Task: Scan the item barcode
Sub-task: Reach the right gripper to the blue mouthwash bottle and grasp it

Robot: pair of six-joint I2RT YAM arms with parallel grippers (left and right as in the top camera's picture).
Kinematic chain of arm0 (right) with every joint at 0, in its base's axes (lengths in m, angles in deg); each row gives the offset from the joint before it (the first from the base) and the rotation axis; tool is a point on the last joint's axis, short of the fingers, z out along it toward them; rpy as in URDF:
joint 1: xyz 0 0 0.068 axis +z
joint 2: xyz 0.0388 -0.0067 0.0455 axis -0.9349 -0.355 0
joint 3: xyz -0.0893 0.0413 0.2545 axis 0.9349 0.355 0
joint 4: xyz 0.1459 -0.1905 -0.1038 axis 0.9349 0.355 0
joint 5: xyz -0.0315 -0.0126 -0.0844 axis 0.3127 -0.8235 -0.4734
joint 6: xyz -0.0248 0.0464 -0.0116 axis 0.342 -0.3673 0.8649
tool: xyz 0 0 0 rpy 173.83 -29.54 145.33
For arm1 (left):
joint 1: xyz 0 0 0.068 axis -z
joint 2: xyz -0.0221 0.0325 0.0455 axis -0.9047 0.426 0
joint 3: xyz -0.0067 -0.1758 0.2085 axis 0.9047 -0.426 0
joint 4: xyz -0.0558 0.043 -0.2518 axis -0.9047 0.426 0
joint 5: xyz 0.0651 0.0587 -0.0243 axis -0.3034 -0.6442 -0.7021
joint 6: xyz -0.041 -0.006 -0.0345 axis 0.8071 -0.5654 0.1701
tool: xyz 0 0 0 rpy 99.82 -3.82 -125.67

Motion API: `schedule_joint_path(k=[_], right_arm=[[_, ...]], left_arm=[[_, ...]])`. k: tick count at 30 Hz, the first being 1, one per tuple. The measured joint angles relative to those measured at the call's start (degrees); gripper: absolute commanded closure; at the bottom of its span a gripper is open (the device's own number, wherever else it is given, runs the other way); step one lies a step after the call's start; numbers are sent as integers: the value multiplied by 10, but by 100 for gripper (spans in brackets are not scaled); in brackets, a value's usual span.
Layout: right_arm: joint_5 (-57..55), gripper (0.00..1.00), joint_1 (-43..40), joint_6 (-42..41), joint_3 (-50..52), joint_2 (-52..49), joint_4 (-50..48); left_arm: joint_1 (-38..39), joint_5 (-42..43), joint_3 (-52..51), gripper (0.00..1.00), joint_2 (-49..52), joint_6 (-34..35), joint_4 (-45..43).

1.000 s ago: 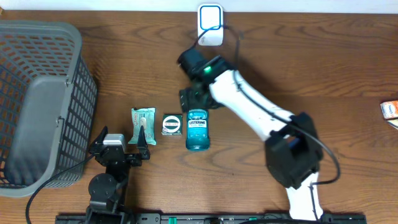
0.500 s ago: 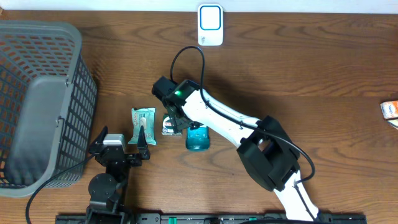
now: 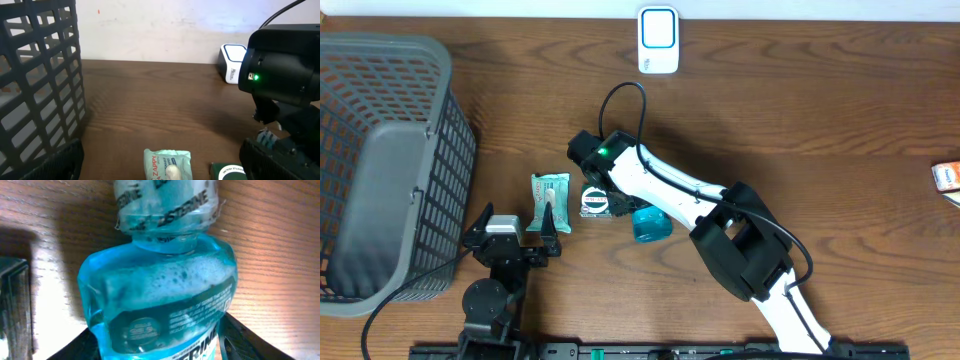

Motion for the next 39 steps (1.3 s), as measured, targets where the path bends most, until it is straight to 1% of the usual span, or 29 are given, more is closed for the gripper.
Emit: schedule_joint_path(k=[1, 3, 4, 6, 9, 11, 15, 21, 23, 24, 25, 29, 35, 39], right_arm=[[-3, 59, 0, 0, -1, 0, 4], [-5, 66, 1, 1, -5, 2, 16], [1, 69, 1, 8, -5, 2, 19], [-8, 70, 1, 18, -9, 7, 31], [4, 79, -3, 38, -10, 16, 34], [13, 81, -7, 54, -9, 15, 36], [30, 82, -10, 97, -9, 10, 32], [37, 76, -16, 162, -9, 10, 32], [42, 70, -20, 173, -9, 10, 33], [45, 65, -21, 177, -9, 10, 33], [51, 62, -24, 181, -9, 9, 30], [82, 61, -33, 195, -2, -9, 29], [99, 60, -45, 200, -1, -8, 29], [104, 56, -49, 203, -1, -8, 29]], left_arm=[[0, 0, 0, 2, 0, 0, 0], [0, 0, 0, 2, 0, 0, 0], [0, 0, 0, 2, 0, 0, 0], [0, 0, 0, 2, 0, 0, 0], [0, 0, 0, 2, 0, 0, 0], [0, 0, 0, 2, 0, 0, 0], [0, 0, 0, 2, 0, 0, 0], [0, 0, 0, 2, 0, 0, 0], [0, 0, 0, 2, 0, 0, 0], [0, 0, 0, 2, 0, 0, 0], [0, 0, 0, 2, 0, 0, 0], [0, 0, 0, 2, 0, 0, 0], [0, 0, 0, 2, 0, 0, 0], [0, 0, 0, 2, 0, 0, 0]])
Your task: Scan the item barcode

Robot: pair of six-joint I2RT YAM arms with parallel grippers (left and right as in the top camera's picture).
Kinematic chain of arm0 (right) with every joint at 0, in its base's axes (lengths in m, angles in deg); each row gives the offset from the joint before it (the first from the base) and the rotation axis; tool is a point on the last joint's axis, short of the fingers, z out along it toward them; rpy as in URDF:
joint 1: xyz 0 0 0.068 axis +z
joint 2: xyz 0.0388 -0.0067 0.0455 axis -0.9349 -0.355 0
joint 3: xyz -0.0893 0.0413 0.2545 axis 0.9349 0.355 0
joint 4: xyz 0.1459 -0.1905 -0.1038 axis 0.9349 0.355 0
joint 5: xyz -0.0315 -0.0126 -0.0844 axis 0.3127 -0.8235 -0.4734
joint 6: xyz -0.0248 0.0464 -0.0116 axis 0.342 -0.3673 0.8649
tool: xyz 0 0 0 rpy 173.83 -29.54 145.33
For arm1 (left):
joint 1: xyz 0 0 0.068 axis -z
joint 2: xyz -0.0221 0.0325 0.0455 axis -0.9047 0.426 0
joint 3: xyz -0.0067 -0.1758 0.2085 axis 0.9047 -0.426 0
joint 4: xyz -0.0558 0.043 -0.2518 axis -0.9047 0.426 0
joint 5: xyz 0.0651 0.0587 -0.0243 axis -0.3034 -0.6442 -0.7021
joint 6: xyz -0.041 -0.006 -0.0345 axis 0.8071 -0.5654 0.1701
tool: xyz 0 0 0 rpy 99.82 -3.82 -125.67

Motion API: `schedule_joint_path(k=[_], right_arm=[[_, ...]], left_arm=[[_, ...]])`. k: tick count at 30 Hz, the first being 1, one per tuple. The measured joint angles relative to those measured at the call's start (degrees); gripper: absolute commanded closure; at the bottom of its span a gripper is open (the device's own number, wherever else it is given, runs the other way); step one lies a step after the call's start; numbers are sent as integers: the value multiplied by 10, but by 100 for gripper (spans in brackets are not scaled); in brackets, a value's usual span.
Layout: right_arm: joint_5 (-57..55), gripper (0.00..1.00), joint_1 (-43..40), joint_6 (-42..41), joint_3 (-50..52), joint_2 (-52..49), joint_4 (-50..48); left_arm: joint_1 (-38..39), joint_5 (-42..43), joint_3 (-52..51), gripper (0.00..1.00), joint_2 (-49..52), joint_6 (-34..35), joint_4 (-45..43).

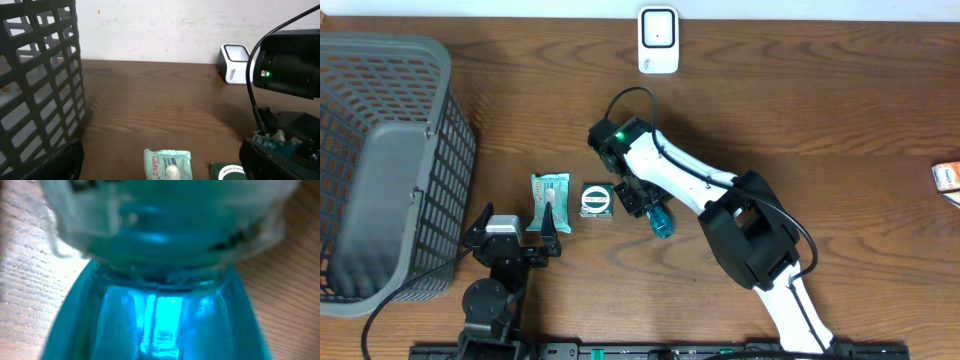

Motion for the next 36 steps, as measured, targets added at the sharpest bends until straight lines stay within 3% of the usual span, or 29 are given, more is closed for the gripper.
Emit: schedule_joint_path(k=[5, 9, 12, 15, 22, 26, 31, 36], right_arm=[[12, 51, -5, 1, -1, 0, 1], [28, 40, -9, 2, -17, -2, 26], [36, 37, -13, 2, -50, -2, 60], [39, 27, -17, 3, -97, -2, 93], [41, 28, -19, 2, -167, 0, 144], [44, 22, -19, 2, -169, 13, 156], [45, 9, -19, 2, -169, 90, 165], [3, 4, -18, -5, -165, 252, 176]], left_arm=[[0, 0, 0, 3, 0, 0, 0], [0, 0, 0, 2, 0, 0, 0], [0, 0, 0, 2, 0, 0, 0], [0, 0, 0, 2, 0, 0, 0], [0, 0, 0, 2, 0, 0, 0], [0, 0, 0, 2, 0, 0, 0], [0, 0, 0, 2, 0, 0, 0], [0, 0, 0, 2, 0, 0, 0]])
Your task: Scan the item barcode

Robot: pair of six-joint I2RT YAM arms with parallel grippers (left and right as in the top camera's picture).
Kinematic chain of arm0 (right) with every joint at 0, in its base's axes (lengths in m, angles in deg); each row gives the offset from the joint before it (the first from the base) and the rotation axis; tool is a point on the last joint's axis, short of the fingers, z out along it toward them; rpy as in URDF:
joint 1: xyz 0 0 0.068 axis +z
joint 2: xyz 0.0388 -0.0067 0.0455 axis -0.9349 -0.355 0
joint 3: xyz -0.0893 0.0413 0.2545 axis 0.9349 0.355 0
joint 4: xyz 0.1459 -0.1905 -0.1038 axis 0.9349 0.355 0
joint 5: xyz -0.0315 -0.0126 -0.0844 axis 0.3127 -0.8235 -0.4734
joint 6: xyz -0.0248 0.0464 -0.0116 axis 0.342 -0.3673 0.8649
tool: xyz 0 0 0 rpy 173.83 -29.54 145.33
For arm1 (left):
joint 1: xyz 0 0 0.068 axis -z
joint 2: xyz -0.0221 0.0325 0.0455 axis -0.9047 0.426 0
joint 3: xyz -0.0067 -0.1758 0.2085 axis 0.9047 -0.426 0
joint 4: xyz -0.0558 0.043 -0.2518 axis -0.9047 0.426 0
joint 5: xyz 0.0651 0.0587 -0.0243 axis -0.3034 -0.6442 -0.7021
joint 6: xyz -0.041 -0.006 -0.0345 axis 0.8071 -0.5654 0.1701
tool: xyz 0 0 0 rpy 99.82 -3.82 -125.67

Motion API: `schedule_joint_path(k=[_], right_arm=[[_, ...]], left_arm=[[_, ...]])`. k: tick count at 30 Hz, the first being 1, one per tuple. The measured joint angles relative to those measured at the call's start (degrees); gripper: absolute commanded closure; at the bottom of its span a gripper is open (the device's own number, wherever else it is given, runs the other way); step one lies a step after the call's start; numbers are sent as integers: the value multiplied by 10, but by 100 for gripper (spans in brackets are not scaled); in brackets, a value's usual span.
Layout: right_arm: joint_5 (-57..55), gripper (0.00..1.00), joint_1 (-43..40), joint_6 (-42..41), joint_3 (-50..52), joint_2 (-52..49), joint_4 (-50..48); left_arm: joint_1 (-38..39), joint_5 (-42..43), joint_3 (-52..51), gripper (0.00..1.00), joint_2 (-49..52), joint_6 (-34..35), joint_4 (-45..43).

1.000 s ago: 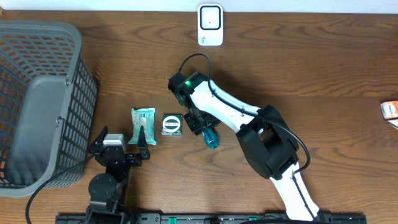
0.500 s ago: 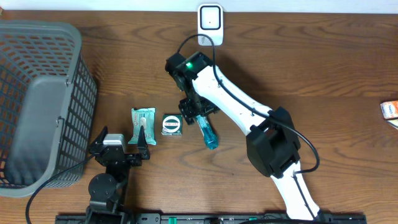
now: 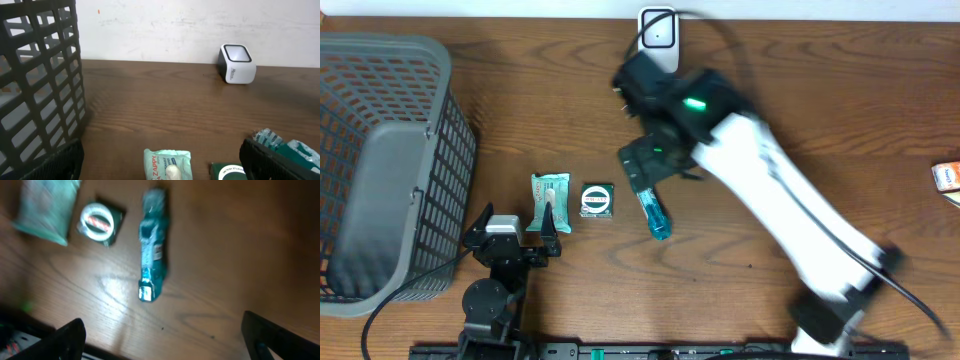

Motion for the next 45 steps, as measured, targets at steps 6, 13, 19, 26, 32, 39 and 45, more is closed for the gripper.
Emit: schedule_joint_path(k=[6, 13, 19, 26, 32, 39, 45], right_arm=[[-83, 1, 19, -50, 143, 206, -80], [-85, 1, 49, -74, 477, 297, -332], [-55, 5, 56, -73, 591, 256, -479], [-53, 4, 56, -73, 592, 167, -529], [-40, 4, 61, -72, 592, 85, -549], [-37, 10, 64, -70, 592, 57, -567], [-37, 22, 64, -68, 592, 42, -596]], left_arm=[[0, 0, 0, 2, 0, 0, 0], [0, 0, 1, 2, 0, 0, 1], [0, 0, 1, 2, 0, 0, 1], [0, 0, 1, 2, 0, 0, 1], [0, 0, 1, 2, 0, 0, 1], [0, 0, 1, 2, 0, 0, 1], [0, 0, 1, 2, 0, 0, 1]])
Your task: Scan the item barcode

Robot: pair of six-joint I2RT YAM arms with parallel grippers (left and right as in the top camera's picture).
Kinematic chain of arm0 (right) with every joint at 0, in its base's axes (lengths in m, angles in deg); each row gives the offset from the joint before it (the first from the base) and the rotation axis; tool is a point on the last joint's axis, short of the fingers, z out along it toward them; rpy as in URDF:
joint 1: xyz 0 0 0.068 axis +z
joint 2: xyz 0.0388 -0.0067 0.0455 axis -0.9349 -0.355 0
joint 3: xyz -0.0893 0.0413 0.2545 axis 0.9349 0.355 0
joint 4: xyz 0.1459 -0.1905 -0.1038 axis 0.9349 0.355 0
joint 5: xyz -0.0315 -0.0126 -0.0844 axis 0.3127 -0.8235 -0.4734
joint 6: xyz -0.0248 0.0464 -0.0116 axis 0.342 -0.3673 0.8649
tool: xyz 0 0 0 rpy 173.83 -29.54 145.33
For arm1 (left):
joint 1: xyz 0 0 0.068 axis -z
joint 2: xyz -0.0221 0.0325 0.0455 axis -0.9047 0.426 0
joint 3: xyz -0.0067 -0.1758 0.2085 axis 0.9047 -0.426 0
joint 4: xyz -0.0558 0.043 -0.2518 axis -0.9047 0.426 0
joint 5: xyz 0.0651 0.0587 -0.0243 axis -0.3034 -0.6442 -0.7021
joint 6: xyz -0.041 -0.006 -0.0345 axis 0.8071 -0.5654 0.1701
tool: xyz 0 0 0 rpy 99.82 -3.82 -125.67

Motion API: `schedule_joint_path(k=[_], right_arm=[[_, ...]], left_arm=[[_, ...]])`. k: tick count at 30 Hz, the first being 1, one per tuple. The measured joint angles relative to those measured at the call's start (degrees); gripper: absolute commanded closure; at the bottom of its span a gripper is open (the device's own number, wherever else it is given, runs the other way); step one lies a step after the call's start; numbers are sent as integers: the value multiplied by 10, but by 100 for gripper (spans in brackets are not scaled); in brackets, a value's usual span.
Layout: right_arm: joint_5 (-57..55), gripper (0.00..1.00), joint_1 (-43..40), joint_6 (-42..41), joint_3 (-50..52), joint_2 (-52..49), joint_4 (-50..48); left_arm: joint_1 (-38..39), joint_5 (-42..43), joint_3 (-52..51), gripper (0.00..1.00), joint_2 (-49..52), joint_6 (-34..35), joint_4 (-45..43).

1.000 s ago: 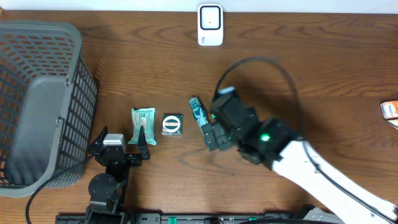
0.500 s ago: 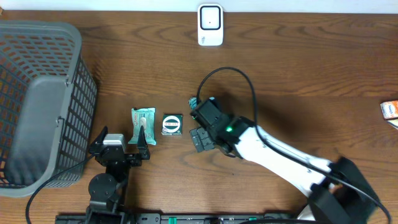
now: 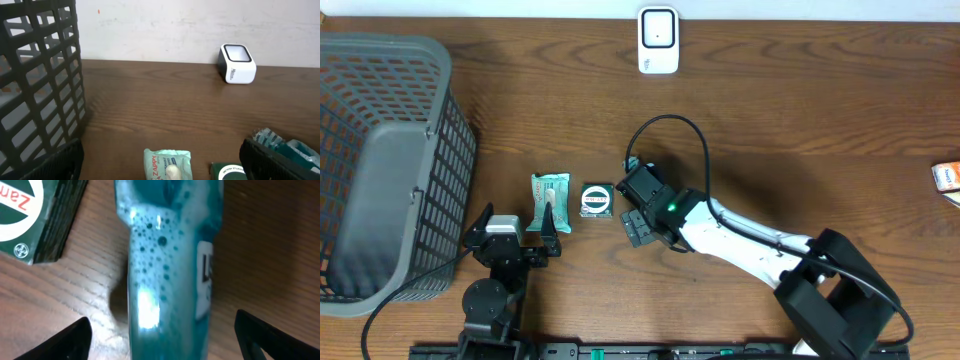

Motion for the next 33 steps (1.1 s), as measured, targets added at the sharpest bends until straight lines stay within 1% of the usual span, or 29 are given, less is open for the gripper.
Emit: schedule_joint_path(k=[2, 6, 9, 15, 20, 22, 25, 28, 33], right_arm=[[0, 29, 0, 0, 0, -9, -2], [0, 53, 0, 2, 0, -19, 10], [0, 66, 0, 0, 0, -23, 24], [3, 85, -10, 1, 0, -23, 26], [4, 91, -27, 0, 0, -23, 27], [7, 98, -37, 0, -1, -23, 35], [23, 99, -54, 5, -7, -22, 69], [85, 99, -84, 39, -8, -12, 83], [233, 99, -134, 139, -9, 12, 122]], left_arm=[[0, 0, 0, 2, 0, 0, 0], [0, 0, 0, 2, 0, 0, 0], [0, 0, 0, 2, 0, 0, 0], [0, 0, 0, 2, 0, 0, 0], [0, 0, 0, 2, 0, 0, 0], [0, 0, 0, 2, 0, 0, 0], [0, 0, 0, 2, 0, 0, 0], [0, 0, 0, 2, 0, 0, 0], [0, 0, 0, 2, 0, 0, 0]])
